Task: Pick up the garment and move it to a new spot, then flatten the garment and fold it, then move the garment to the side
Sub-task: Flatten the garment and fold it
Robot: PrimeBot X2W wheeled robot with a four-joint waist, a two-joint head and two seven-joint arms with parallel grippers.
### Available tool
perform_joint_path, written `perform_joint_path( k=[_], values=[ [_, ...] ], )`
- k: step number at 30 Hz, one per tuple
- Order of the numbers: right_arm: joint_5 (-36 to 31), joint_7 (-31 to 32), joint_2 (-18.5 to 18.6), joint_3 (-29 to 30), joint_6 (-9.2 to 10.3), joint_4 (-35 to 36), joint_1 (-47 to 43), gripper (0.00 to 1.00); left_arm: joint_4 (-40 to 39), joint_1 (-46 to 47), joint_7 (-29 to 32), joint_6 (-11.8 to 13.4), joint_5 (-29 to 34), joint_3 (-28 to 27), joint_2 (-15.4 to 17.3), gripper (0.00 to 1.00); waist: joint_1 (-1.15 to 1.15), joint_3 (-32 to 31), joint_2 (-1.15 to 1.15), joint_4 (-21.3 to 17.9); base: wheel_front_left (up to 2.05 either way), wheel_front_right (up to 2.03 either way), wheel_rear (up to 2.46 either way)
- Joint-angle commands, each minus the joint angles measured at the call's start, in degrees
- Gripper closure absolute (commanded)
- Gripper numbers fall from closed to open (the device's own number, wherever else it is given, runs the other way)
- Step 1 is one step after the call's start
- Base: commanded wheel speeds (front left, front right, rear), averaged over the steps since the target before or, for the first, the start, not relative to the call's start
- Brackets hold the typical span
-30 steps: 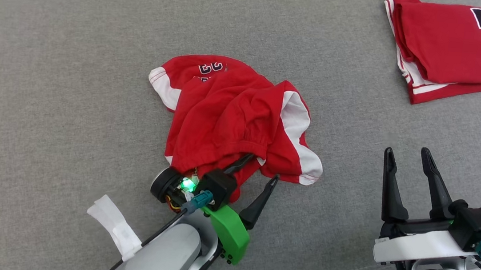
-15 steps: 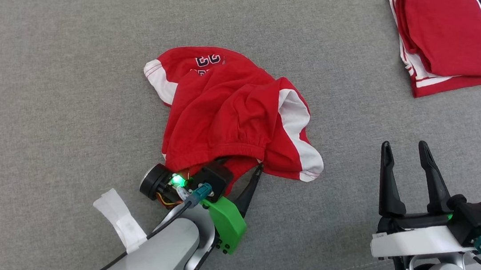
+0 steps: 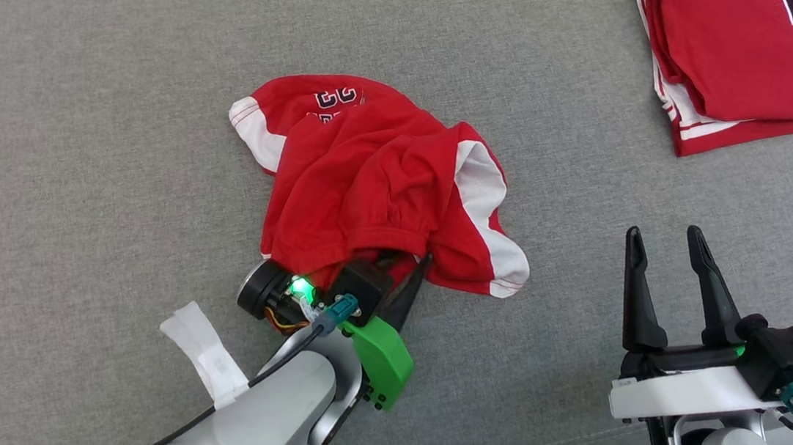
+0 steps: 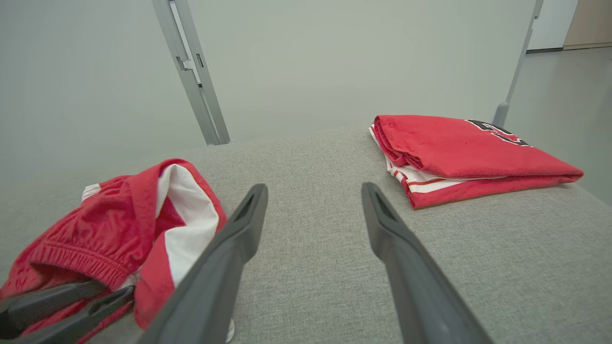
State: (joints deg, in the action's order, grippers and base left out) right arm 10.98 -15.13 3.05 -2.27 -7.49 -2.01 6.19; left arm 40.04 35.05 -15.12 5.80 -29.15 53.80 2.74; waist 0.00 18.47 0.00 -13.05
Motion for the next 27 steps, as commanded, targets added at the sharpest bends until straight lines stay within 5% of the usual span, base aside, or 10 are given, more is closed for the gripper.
perform_joint_path(
  k=[1,10,15,22,27],
  values=[
    [0.4,0.0,0.0,0.4,0.00,0.1,0.4,0.00,0.2,0.9,0.0,-0.2,-0.6,0.2,0.3,1.00,0.00,-0.2,0.00,0.2,0.00,0.00,0.00],
    [0.9,0.0,0.0,0.7,0.00,0.2,-1.7,0.00,-7.0,-1.3,0.0,-2.4,-0.9,-4.0,1.0,1.00,0.00,-2.8,0.00,3.5,0.00,0.00,0.00],
    [3.0,0.0,0.5,-1.6,0.00,-1.4,-3.0,0.00,-14.5,-4.4,0.2,-3.0,-2.4,-7.3,5.6,1.00,0.00,-4.0,0.00,6.6,0.00,0.00,0.00],
    [8.4,0.0,2.6,-6.4,-0.01,-8.7,-3.7,0.00,-24.5,-8.6,3.1,-0.3,-5.2,-11.3,13.7,1.00,0.00,-4.2,0.00,10.2,0.00,0.00,0.00],
    [10.2,0.0,5.1,-9.4,-0.01,-12.9,-1.7,0.00,-29.3,-11.2,3.9,0.8,-6.4,-12.3,15.7,1.00,0.00,-3.8,0.00,11.5,0.00,0.00,0.00]
  ],
)
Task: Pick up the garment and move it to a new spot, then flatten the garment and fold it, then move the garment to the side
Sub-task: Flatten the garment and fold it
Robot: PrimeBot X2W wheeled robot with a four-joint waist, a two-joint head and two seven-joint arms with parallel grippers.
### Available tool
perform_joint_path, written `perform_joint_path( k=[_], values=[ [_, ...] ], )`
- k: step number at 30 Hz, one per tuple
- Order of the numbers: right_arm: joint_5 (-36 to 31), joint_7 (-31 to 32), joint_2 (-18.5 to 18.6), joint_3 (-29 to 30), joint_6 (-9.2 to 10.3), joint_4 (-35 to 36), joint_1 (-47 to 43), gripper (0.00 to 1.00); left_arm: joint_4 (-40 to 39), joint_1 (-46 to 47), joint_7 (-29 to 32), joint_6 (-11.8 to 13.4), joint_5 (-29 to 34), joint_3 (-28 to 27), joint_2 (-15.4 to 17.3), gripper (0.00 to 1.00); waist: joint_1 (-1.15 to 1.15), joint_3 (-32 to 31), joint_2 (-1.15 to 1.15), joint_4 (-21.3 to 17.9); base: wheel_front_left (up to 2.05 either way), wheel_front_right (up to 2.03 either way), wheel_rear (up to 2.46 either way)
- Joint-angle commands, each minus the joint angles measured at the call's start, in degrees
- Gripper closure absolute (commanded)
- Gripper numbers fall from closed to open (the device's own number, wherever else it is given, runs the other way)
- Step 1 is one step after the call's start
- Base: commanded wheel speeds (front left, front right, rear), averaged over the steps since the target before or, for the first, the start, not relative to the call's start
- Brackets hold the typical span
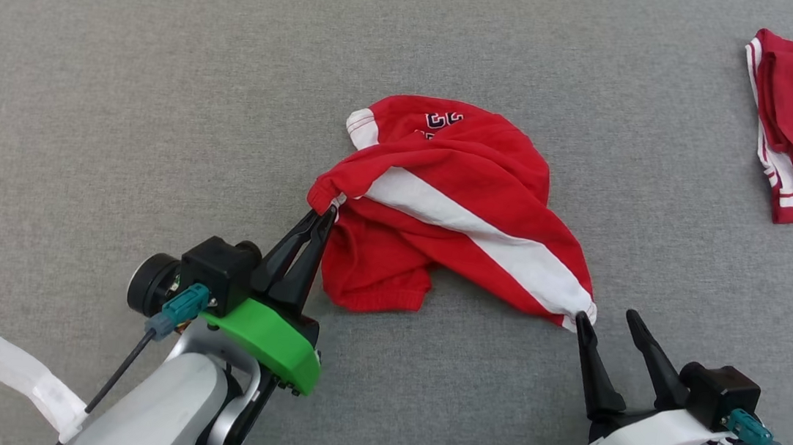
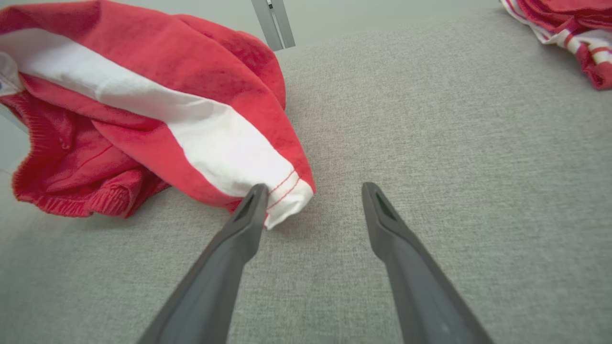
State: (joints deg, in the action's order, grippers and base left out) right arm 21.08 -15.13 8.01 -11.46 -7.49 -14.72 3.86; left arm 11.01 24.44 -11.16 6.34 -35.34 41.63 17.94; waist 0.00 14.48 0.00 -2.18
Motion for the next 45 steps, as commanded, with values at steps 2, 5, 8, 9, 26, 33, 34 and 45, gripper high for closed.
perform_joint_path(
  k=[2,5,8,9,26,33,34,45],
  values=[
    [0.3,0.0,0.8,-1.3,0.00,-1.2,1.3,0.00,-1.6,-1.0,0.3,0.8,-0.2,-0.1,0.8,1.00,0.00,0.4,0.00,1.0,0.00,0.00,0.00],
    [0.4,0.0,1.9,-2.8,0.00,-2.5,2.3,0.00,-2.8,-1.4,0.6,1.3,0.0,0.1,1.1,1.00,0.00,0.8,0.00,1.4,0.00,0.00,0.00],
    [1.6,0.0,2.5,-4.6,0.00,-4.3,2.7,1.00,-3.4,-1.4,0.9,1.7,0.3,0.2,1.3,1.00,0.00,0.9,0.00,1.7,0.00,0.00,0.00],
    [2.3,0.0,2.5,-5.1,0.00,-5.0,2.7,1.00,-3.5,-1.4,0.9,1.8,0.2,0.2,1.4,1.00,0.00,0.9,0.00,1.7,0.00,0.00,0.00],
    [24.3,0.0,7.9,-16.7,0.00,-3.3,1.7,0.00,-3.8,-2.3,0.4,2.2,0.0,0.0,3.2,1.00,0.00,-1.1,0.00,1.0,0.00,0.00,0.00],
    [34.6,0.0,10.5,-20.9,-0.01,-1.7,3.6,0.00,-3.7,-1.3,0.5,2.0,0.4,0.7,2.5,1.00,0.00,-0.1,0.00,2.5,0.00,0.00,0.00],
    [35.8,0.0,10.6,-21.3,-0.01,-1.9,4.0,0.00,-3.7,-1.1,0.6,2.0,0.5,0.9,2.5,1.00,0.00,0.0,0.00,2.7,0.00,0.00,0.00],
    [42.1,0.0,13.3,-20.4,-0.01,2.0,5.2,1.00,-2.4,-1.0,0.4,2.0,0.2,1.1,3.0,1.00,0.00,-0.5,0.00,3.2,0.00,0.00,0.00]
  ],
)
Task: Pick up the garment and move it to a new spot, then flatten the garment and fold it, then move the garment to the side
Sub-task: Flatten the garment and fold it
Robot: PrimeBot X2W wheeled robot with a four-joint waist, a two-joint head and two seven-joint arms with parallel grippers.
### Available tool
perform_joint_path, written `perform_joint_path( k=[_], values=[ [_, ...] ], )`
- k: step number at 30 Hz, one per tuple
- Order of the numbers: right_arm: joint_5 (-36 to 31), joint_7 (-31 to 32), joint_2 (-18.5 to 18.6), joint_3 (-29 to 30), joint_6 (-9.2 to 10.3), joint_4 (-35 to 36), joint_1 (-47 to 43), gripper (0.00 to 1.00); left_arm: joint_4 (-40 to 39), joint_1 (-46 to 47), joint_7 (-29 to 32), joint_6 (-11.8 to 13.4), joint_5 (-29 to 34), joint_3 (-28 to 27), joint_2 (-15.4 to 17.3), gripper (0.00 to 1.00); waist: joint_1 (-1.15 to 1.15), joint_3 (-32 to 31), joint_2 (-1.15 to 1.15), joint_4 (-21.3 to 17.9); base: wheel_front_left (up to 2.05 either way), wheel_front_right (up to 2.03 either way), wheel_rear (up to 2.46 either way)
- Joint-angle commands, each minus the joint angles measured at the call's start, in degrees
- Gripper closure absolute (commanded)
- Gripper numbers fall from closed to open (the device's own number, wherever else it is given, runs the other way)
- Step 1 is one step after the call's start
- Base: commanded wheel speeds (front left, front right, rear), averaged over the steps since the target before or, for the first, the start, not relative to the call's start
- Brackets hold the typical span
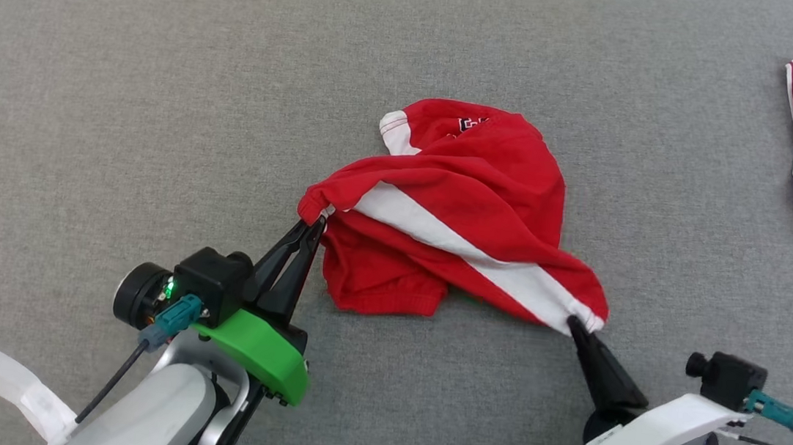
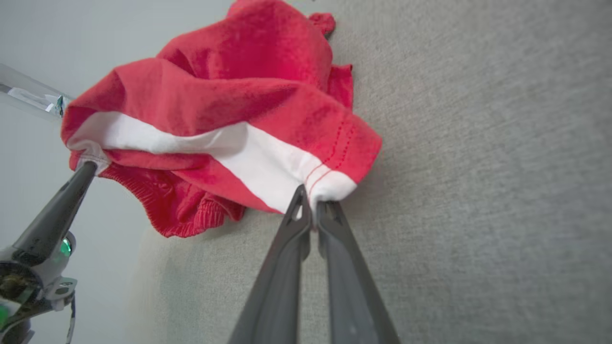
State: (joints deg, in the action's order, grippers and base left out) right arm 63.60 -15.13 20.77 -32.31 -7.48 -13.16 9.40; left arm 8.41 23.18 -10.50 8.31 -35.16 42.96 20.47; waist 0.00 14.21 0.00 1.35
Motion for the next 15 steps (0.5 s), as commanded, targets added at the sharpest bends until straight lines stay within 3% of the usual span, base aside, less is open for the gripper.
perform_joint_path(
  k=[1,4,7,9,12,15],
  values=[
    [-0.8,0.0,1.0,1.2,-0.02,1.5,-0.7,1.00,0.2,0.3,-0.2,-0.1,0.0,-0.3,0.8,1.00,0.00,-0.4,0.00,-0.6,0.00,0.00,0.00],
    [-1.7,0.0,4.0,3.6,-0.02,5.7,0.0,1.00,-0.5,2.7,1.2,-1.5,0.8,0.0,2.6,1.00,0.00,-0.2,0.00,-1.7,0.00,0.00,0.00],
    [-0.8,0.0,8.6,5.8,-0.02,9.5,4.0,1.00,-1.9,7.4,5.1,-4.6,0.8,-0.2,5.4,1.00,0.00,0.6,0.00,-3.0,0.00,0.00,0.00],
    [-0.2,0.0,12.6,6.7,-0.02,11.1,8.7,1.00,-2.2,12.6,10.0,-7.3,0.0,-0.7,7.9,1.00,0.00,1.7,0.00,-3.9,0.00,0.00,0.00],
    [1.4,0.1,18.5,6.4,-0.01,11.8,18.5,1.00,-2.3,21.7,20.1,-13.4,-4.8,-0.6,9.7,1.00,0.00,4.1,0.00,-5.5,0.00,0.00,0.00],
    [0.9,1.6,23.3,5.0,-0.01,10.4,30.7,1.00,-4.3,34.0,27.9,-15.6,-9.7,0.1,11.2,1.00,0.00,7.2,0.00,-6.9,0.00,0.00,0.00]
  ],
)
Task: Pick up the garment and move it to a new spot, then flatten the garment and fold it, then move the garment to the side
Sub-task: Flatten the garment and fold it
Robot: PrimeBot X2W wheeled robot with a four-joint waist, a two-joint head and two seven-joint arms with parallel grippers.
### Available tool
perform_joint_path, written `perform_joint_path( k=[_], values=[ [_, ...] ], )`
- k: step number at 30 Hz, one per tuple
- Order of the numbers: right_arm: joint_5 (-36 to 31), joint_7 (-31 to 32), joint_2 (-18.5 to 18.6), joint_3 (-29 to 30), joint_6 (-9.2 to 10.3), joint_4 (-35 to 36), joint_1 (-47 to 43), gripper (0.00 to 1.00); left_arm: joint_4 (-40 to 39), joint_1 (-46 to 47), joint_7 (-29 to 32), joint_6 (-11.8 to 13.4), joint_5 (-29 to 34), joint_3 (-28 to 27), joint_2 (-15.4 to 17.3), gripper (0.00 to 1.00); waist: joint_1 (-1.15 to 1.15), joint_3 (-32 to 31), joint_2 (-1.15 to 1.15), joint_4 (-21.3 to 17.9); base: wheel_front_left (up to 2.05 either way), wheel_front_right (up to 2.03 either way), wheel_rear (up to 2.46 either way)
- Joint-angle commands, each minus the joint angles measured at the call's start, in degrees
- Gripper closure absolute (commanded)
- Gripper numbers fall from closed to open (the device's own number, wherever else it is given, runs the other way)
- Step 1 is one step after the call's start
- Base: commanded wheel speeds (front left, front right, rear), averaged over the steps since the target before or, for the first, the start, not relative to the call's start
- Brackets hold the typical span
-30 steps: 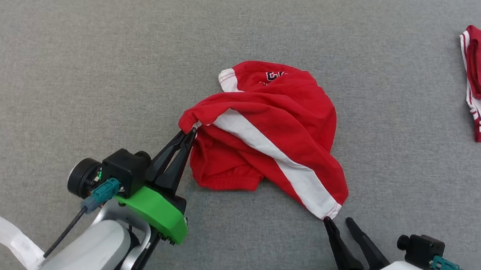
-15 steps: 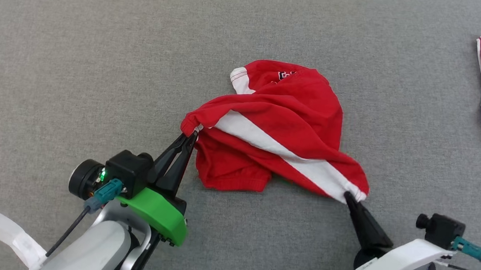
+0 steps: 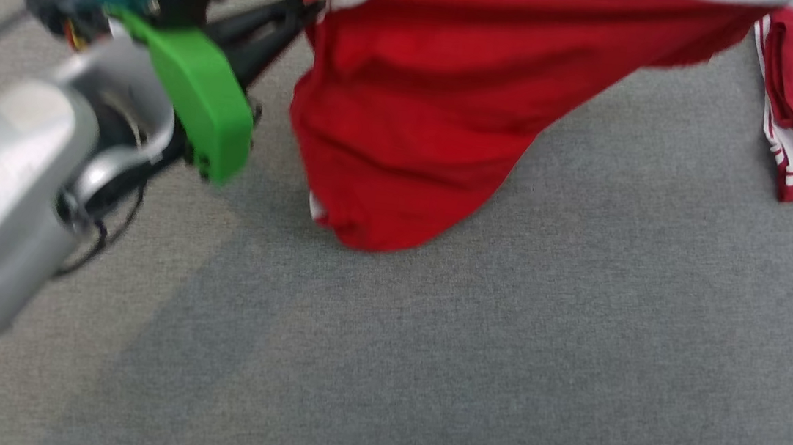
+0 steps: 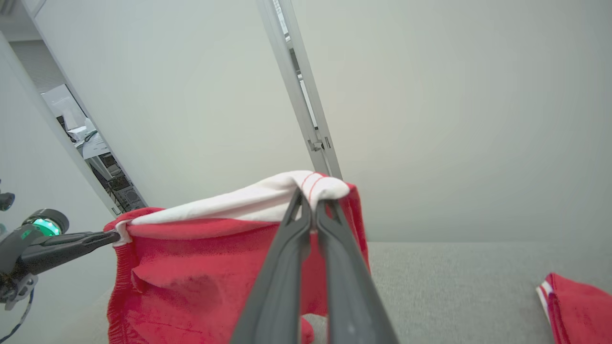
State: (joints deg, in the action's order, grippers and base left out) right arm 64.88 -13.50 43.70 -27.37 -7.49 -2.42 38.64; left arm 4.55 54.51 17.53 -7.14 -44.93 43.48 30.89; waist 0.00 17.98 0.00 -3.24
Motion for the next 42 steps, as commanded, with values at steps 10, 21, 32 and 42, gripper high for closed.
perform_joint_path(
  k=[10,21,32,42],
  values=[
    [-5.1,-1.7,5.8,0.7,-0.01,-2.4,22.8,1.00,0.6,30.5,-17.0,-0.3,6.5,8.7,-0.6,1.00,0.00,9.2,0.00,-2.7,0.00,0.00,0.00],
    [0.1,-1.7,8.4,1.1,0.00,4.2,-8.1,1.00,-3.7,8.9,-22.1,-0.3,-4.8,25.1,8.9,1.00,0.00,9.3,0.00,-0.4,0.00,0.00,0.00],
    [13.7,-1.4,15.8,0.9,0.05,10.1,-36.8,1.00,-12.1,-13.9,-14.7,0.4,-4.7,29.9,13.6,1.00,0.00,5.7,0.00,1.1,0.00,0.00,0.00],
    [20.9,-1.8,24.7,11.3,0.05,20.9,-52.2,1.00,-20.4,-22.9,-11.2,3.3,-6.9,28.1,15.2,1.00,0.00,3.5,0.00,3.7,0.00,0.00,0.00]
  ],
)
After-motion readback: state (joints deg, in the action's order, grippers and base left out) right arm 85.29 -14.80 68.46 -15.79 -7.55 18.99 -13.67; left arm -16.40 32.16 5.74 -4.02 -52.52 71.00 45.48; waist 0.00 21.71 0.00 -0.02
